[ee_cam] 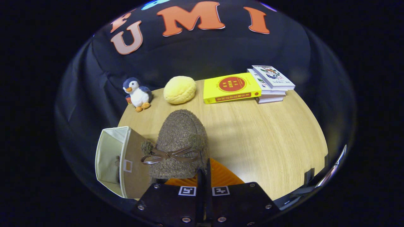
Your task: Open the storage box then place both shoes into the box .Put the left shoe in first, then the right shoe, with the right side of both shoes facing outward in a uniform manner.
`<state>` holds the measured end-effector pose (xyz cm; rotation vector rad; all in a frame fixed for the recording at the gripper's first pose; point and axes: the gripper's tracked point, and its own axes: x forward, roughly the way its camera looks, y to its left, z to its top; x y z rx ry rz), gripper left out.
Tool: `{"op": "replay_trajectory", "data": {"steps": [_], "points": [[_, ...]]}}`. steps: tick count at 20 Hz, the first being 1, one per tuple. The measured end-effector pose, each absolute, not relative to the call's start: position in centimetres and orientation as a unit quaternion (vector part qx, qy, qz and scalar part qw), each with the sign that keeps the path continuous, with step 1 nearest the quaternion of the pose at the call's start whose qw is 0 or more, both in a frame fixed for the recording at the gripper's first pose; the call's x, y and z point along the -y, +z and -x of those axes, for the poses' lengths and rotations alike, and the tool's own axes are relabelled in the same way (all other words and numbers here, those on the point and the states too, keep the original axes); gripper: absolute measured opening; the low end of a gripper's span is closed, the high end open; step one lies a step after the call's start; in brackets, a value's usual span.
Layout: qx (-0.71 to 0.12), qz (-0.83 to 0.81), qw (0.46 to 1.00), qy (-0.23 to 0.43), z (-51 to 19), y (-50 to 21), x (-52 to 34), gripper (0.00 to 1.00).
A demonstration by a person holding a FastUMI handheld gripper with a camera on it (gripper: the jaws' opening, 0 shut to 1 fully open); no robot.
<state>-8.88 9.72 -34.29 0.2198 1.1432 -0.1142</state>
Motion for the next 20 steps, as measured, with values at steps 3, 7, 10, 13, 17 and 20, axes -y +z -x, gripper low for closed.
{"op": "replay_trajectory", "data": {"steps": [3, 7, 10, 13, 17, 20], "points": [[-0.538, -0.114, 0.835, -0.021, 7.4, -32.6, -14.7, 0.04], [-0.544, -0.121, 0.83, 0.032, 6.2, -31.3, -21.8, 0.04], [-0.545, -0.113, 0.828, 0.067, 5.9, -31.0, -26.3, 0.04], [-0.548, -0.111, 0.825, 0.082, 5.8, -31.6, -29.6, 0.04], [-0.566, -0.101, 0.814, 0.077, 6.2, -33.8, -32.0, 0.04], [-0.568, -0.074, 0.817, 0.064, 6.3, -35.5, -32.8, 0.06]]}}
